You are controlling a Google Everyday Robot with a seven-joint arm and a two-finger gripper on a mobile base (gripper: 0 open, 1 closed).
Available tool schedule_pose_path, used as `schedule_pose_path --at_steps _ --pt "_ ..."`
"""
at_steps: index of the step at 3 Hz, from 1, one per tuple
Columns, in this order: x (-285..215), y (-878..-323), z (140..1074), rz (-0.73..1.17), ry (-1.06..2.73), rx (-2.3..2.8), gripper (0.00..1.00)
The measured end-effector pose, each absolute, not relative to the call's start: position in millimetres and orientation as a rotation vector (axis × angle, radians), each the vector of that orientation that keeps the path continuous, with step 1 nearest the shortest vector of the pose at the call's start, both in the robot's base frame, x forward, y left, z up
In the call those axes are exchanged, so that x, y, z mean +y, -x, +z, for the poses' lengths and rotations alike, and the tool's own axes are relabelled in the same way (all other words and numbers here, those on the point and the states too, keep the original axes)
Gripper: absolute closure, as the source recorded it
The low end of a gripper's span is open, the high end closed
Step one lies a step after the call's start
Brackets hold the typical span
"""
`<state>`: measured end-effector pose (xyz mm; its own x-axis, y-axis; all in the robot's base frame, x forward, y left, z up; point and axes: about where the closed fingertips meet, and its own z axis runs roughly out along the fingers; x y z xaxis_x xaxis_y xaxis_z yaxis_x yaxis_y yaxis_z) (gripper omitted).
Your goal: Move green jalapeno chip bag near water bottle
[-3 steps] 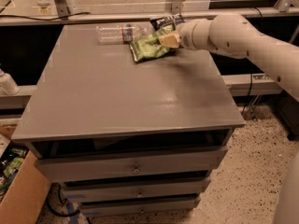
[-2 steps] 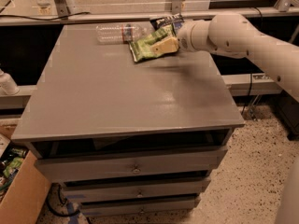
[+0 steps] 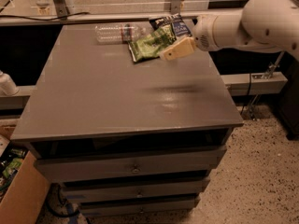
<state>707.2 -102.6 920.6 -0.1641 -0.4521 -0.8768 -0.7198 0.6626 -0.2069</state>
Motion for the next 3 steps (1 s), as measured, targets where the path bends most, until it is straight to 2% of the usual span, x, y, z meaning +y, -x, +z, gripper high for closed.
schedule_pose_path --at_steps 1,3 --pt "-124 -652 949 0.342 1.034 1.79 0.0" --pt "-122 -642 943 0.367 1.067 1.805 0.0"
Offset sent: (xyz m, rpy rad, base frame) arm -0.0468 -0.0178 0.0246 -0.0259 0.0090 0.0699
